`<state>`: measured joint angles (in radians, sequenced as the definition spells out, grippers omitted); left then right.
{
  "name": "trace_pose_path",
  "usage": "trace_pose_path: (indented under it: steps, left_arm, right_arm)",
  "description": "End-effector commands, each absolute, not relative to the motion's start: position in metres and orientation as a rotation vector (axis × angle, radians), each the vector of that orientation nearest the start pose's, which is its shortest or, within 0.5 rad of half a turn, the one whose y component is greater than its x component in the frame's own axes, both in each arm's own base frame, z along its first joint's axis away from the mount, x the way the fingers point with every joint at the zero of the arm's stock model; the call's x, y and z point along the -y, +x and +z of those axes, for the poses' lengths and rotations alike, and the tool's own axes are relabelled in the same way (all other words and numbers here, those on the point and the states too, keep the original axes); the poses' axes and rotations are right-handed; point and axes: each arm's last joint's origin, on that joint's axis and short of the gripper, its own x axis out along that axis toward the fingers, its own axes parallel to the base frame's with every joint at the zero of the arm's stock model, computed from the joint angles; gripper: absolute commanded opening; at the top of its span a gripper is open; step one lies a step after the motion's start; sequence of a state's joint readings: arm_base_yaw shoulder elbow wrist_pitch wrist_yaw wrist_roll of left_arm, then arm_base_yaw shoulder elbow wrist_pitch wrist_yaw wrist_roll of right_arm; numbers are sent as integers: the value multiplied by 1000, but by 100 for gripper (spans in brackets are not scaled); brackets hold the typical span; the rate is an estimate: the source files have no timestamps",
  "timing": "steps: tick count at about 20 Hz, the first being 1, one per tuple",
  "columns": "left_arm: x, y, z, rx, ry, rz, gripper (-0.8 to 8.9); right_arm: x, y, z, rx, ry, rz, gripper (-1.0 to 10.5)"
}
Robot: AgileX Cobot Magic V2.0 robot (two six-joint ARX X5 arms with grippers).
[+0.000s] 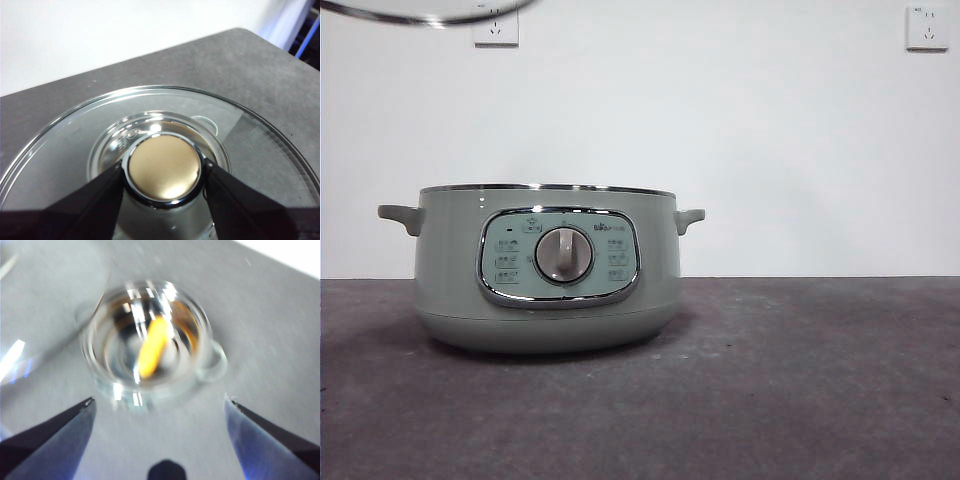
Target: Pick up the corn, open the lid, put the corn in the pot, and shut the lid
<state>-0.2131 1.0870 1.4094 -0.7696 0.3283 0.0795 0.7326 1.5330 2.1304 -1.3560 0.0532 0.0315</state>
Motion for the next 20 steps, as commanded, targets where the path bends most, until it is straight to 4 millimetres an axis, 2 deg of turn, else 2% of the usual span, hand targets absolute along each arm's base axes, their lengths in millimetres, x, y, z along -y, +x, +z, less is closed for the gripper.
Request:
trace_pose_path:
  steps: [1, 5, 11, 16, 20]
  left_arm:
    - [61, 207, 432, -368, 71, -592, -8]
    - [86, 244, 411, -412, 118, -614, -8]
    - [119, 277, 386, -439, 155, -629, -7]
    - [131, 298, 366, -476, 159, -619, -7]
    - [135, 313, 351, -501, 159, -615, -8]
  right_arm:
    - [-131, 147, 478, -767, -242, 616, 432]
    - [-75, 85, 460, -737, -142, 591, 432]
    - [-16, 21, 432, -646, 36, 555, 433]
    - [5, -3, 423, -588, 124, 556, 433]
    - [7, -5, 423, -582, 127, 558, 433]
